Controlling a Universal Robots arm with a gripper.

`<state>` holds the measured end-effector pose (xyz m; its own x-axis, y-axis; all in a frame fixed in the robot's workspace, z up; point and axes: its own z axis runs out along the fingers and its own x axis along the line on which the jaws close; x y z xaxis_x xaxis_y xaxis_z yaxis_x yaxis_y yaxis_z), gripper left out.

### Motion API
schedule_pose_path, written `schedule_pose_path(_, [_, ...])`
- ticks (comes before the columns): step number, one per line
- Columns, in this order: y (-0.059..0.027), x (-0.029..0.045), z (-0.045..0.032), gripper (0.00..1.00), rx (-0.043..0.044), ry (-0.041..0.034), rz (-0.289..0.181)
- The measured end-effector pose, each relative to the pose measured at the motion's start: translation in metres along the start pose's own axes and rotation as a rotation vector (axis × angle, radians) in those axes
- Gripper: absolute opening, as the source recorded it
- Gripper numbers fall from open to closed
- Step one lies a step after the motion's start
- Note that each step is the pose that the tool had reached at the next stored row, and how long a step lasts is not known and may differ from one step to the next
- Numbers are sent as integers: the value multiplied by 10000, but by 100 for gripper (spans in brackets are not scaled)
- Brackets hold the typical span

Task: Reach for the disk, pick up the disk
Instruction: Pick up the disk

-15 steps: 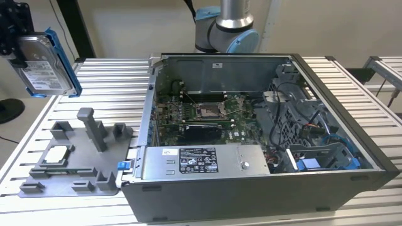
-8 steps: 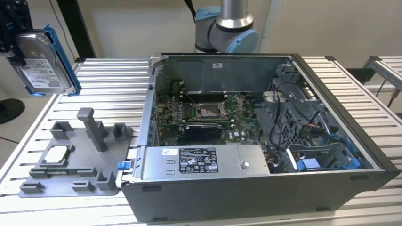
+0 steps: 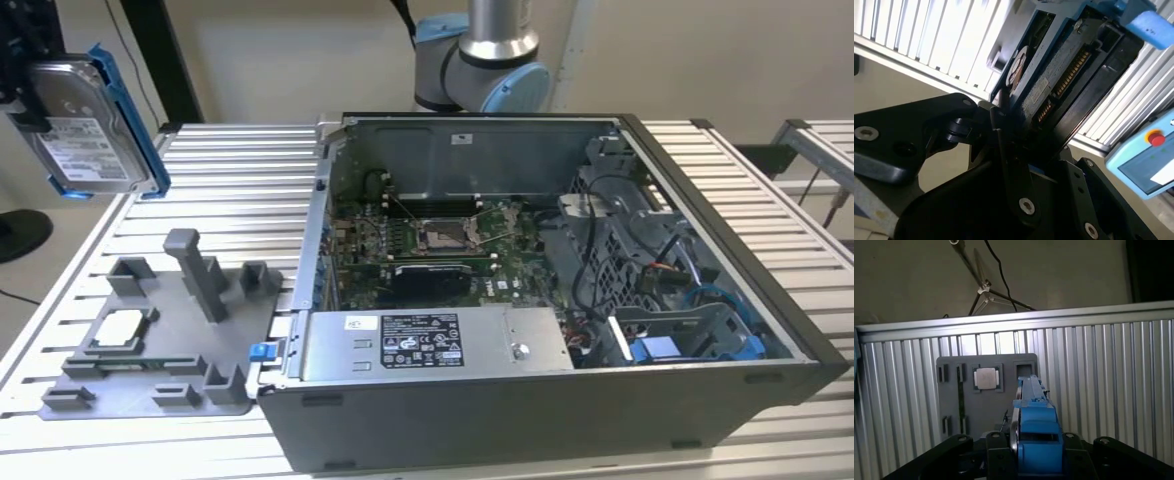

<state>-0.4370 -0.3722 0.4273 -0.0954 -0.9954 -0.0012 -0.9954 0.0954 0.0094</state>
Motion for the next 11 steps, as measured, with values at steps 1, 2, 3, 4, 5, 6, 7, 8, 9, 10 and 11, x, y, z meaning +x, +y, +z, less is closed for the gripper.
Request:
schedule_pose_path(1, [0, 0, -15, 0, 0, 0, 0])
schedule_pose_path(2, [0, 0, -31, 0, -1, 1, 0])
schedule_pose_path(3, [0, 0, -47, 0, -1, 0, 0])
schedule_pose_path(4, [1, 0, -65, 0, 0, 0, 0])
schedule_pose_path(5, [1, 0, -84, 0, 0, 0, 0])
schedule_pose_path(6, [1, 0, -105, 0, 0, 0, 0])
schedule_pose_path(7, [1, 0, -126, 0, 0, 0, 0])
schedule_pose_path(8, [1, 0, -149, 0, 0, 0, 0])
schedule_pose_path(9, [1, 1, -172, 0, 0, 0, -2])
schedule_pose_path(10, [1, 0, -196, 0, 0, 0, -1])
schedule_pose_path(11, [2, 0, -219, 0, 1, -1, -2])
